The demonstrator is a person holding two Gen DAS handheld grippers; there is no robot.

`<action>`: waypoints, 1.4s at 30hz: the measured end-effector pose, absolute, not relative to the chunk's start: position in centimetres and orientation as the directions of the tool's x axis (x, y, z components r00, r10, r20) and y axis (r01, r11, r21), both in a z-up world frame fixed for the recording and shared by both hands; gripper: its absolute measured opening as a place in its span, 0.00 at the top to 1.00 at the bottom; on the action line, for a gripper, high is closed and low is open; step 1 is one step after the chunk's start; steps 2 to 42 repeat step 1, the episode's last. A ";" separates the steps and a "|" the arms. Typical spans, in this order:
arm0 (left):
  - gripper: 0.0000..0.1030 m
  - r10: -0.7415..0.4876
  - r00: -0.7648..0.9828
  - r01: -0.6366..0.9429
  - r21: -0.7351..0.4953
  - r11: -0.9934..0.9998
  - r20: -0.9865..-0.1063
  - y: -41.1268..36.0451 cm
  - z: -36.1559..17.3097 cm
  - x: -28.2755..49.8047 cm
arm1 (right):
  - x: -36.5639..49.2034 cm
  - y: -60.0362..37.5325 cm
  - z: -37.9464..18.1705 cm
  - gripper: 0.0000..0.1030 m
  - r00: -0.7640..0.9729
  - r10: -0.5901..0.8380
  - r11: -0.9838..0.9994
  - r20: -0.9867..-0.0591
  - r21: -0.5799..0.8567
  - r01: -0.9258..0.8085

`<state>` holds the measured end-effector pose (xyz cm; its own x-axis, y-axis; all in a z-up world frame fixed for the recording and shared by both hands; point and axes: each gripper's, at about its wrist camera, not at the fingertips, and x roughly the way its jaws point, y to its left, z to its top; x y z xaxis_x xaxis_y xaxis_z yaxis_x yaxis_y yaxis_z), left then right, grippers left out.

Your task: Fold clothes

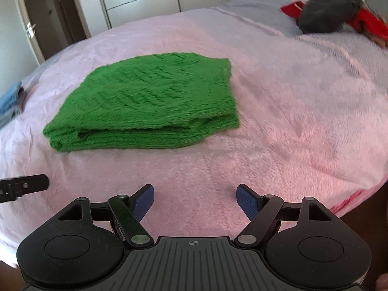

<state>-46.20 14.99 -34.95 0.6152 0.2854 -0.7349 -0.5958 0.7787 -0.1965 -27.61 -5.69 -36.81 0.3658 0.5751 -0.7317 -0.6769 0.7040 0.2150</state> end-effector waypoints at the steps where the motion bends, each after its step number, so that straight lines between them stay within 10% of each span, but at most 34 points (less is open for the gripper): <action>1: 0.47 0.275 0.629 -0.592 -0.220 0.775 -0.727 15.5 -34.9 -46.4 | -27.1 -6.2 -37.0 0.25 0.354 0.592 0.703 -0.724 0.249 -0.666; 42: 0.47 0.275 0.629 -0.592 -0.220 0.775 -0.727 15.5 -34.9 -46.4 | -27.1 -6.2 -37.0 0.25 0.354 0.592 0.703 -0.724 0.249 -0.666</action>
